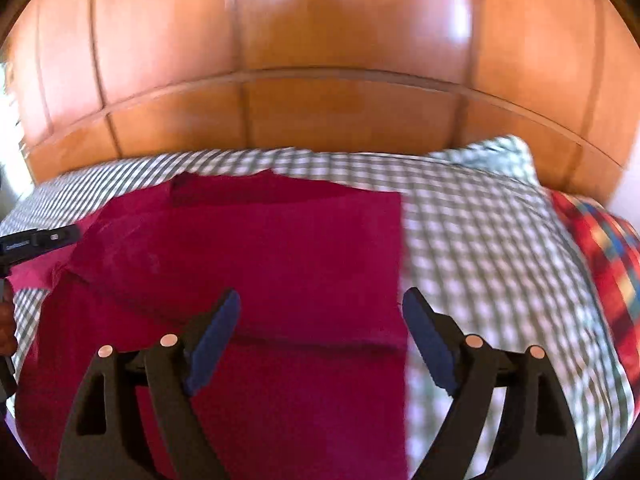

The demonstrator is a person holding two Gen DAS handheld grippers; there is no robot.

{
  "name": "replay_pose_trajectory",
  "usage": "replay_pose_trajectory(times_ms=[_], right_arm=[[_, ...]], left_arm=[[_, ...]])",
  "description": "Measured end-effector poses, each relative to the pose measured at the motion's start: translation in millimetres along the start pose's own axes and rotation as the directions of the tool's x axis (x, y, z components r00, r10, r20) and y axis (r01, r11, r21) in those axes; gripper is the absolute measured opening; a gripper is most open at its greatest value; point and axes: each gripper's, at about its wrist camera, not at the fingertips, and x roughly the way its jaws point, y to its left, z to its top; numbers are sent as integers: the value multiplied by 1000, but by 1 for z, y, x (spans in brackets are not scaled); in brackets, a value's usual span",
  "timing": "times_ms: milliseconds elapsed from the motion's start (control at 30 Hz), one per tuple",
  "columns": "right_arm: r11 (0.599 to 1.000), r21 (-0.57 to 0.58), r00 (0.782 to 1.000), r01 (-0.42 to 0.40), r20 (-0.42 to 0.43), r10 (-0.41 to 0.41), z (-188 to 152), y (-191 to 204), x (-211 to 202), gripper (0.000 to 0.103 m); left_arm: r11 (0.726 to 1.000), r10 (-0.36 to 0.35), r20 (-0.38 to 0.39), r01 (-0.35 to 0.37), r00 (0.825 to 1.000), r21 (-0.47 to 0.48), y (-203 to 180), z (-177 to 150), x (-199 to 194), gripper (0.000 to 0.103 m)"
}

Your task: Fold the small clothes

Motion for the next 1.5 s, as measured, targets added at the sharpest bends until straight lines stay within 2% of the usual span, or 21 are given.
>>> replay_pose_trajectory(times_ms=[133, 300, 467, 533, 567, 633, 700, 833, 900, 933, 967, 1033, 1100, 1167, 1267, 1300, 1333, 1367, 1400, 1433, 1500], right_arm=[[998, 5, 993, 57, -104, -56, -2, 1, 54, 84], [998, 20, 996, 56, -73, -55, -18, -1, 61, 88], [998, 15, 995, 68, -73, -66, -19, 0, 62, 89], [997, 8, 994, 79, -72, -78, -18, -1, 62, 90], [996, 6, 994, 86, -73, -85, -17, -1, 64, 91], [995, 7, 992, 99, -75, -98, -17, -1, 64, 94], [995, 7, 992, 103, -75, -103, -18, 0, 64, 95], [992, -1, 990, 125, -70, -125, -17, 1, 63, 98], [991, -2, 989, 130, -68, -130, -17, 2, 63, 99], [991, -3, 989, 132, -67, -132, -17, 2, 63, 99], [991, -3, 989, 132, -67, -132, -18, 2, 63, 99], [991, -4, 989, 136, -66, -136, -17, 2, 63, 99], [990, -6, 988, 139, -65, -139, -17, 2, 63, 99], [989, -9, 987, 144, -64, -145, -18, 3, 63, 100], [989, -12, 987, 150, -63, -150, -18, 3, 63, 100], [989, -13, 987, 151, -63, -151, -18, 3, 63, 100], [989, -13, 987, 150, -62, -151, -18, 3, 63, 100], [989, -12, 987, 150, -63, -150, -18, 3, 63, 100], [989, -12, 987, 149, -63, -150, -18, 3, 63, 100], [989, -12, 987, 149, -63, -149, -17, 3, 63, 100], [989, -11, 987, 147, -63, -148, -18, 2, 63, 100]], left_arm=[[997, 62, -102, -66, 993, -40, 13, -1, 47, 14], [990, -54, -51, 47, 997, -137, 38, -10, 44, 14], [972, -100, -57, 86, 993, -217, 48, -17, 15, 14], [958, -123, -8, 117, 992, -261, 60, -25, -9, 14], [953, -122, 13, 121, 992, -279, 68, -29, -19, 16], [937, -107, 71, 125, 992, -327, 88, -39, -44, 33], [914, -40, 160, 101, 986, -392, 116, -54, -77, 53], [838, 87, 224, 51, 971, -544, 185, -79, -130, 57], [769, 157, 242, 35, 957, -638, 224, -94, -155, 67], [715, 191, 262, 49, 946, -697, 245, -103, -168, 69], [681, 214, 271, 55, 938, -730, 258, -108, -176, 70], [591, 271, 278, 69, 921, -804, 289, -121, -192, 70], [537, 304, 286, 84, 909, -839, 307, -127, -201, 70], [511, 314, 293, 100, 903, -854, 321, -129, -204, 70], [508, 323, 267, 72, 908, -858, 329, -120, -204, 70], [508, 330, 255, 56, 909, -859, 332, -117, -204, 65], [504, 342, 234, 32, 910, -863, 333, -113, -202, 56], [494, 353, 196, -4, 915, -869, 337, -108, -197, 35], [492, 344, 182, -12, 921, -870, 338, -106, -194, 21], [496, 340, 179, -14, 923, -868, 341, -111, -194, 16], [530, 356, 183, -36, 917, -847, 334, -103, -195, 12]])
